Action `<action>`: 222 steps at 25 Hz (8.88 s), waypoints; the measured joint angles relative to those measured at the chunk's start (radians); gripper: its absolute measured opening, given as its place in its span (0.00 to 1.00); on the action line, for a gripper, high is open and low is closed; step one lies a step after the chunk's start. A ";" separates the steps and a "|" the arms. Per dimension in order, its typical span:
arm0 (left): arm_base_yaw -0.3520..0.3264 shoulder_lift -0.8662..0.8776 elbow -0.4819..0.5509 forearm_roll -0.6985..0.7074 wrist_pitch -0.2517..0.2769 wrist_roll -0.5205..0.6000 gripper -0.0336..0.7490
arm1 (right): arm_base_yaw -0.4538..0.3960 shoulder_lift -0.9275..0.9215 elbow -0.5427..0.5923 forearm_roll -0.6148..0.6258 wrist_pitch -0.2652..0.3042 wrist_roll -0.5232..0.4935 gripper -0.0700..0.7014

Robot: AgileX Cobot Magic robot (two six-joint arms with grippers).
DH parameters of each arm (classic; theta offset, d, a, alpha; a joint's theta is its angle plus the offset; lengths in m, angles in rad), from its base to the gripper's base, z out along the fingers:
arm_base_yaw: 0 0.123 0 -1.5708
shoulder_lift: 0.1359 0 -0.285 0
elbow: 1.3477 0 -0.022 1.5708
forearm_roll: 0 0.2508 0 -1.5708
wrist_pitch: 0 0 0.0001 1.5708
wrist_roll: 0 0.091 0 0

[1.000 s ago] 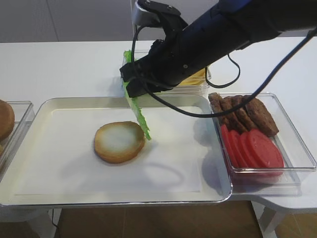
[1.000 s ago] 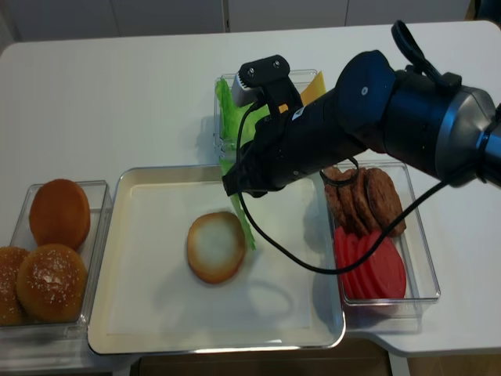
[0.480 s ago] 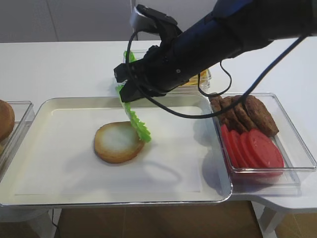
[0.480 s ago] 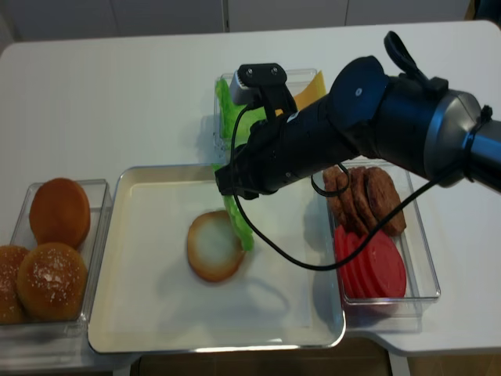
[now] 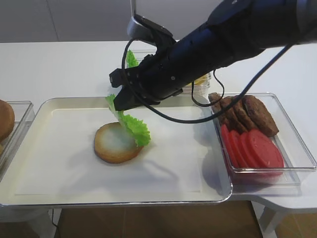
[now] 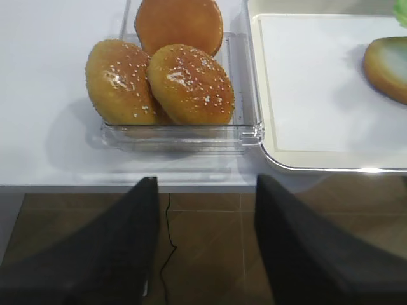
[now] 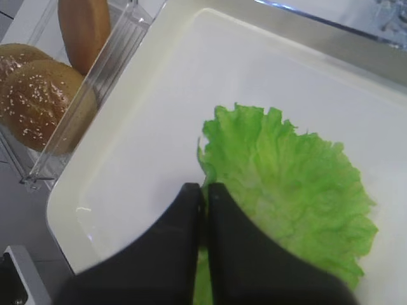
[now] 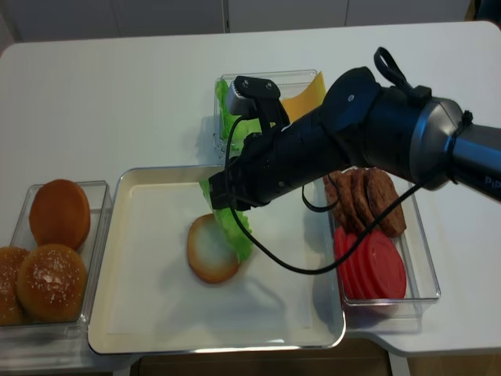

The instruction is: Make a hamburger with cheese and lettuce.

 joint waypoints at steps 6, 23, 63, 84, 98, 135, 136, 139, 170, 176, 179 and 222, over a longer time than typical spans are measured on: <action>0.000 0.000 0.000 0.000 0.000 0.000 0.51 | 0.000 0.002 0.000 0.006 0.017 -0.002 0.11; 0.000 0.000 0.000 0.000 0.000 0.000 0.51 | 0.000 0.004 0.000 0.022 0.028 -0.032 0.11; 0.000 0.000 0.000 0.000 0.000 0.000 0.51 | 0.000 0.031 0.000 0.090 0.057 -0.102 0.11; 0.000 0.000 0.000 0.000 0.000 0.000 0.51 | 0.002 0.044 0.000 0.119 0.076 -0.102 0.29; 0.000 0.000 0.000 0.000 0.000 0.000 0.51 | 0.002 0.019 0.000 -0.099 -0.041 0.062 0.60; 0.000 0.000 0.000 0.000 0.000 0.000 0.51 | -0.406 -0.498 0.000 -1.130 0.571 0.776 0.58; 0.000 0.000 0.000 0.000 0.000 0.000 0.51 | -0.406 -0.522 0.000 -1.130 0.575 0.776 0.58; 0.000 0.000 0.000 0.000 0.000 0.000 0.51 | -0.406 -0.596 0.000 -1.130 0.580 0.779 0.58; 0.000 0.000 0.000 0.000 0.000 0.000 0.51 | -0.406 -1.636 0.569 -1.015 0.612 0.822 0.58; 0.000 0.000 0.000 0.000 0.000 0.000 0.51 | -0.406 -1.721 0.633 -0.992 0.615 0.729 0.58; 0.000 0.000 0.000 0.000 0.000 0.000 0.51 | -0.406 -1.760 0.655 -0.992 0.617 0.695 0.58; 0.000 0.000 0.000 0.000 0.000 0.000 0.51 | -0.533 -1.810 0.772 -1.006 0.481 0.623 0.58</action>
